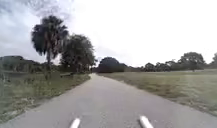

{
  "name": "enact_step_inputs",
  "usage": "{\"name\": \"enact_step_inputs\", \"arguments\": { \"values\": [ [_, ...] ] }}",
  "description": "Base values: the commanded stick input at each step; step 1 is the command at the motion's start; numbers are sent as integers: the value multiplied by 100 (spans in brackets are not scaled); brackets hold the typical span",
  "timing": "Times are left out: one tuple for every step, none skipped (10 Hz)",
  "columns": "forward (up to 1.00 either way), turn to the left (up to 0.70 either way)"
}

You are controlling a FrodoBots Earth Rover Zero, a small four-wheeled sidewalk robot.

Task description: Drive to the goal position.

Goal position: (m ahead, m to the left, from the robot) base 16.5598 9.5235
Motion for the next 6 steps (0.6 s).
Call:
{"name": "enact_step_inputs", "arguments": {
  "values": [
    [69, 3],
    [69, 3],
    [69, 3],
    [69, 3],
    [69, 3],
    [69, 3]
  ]
}}
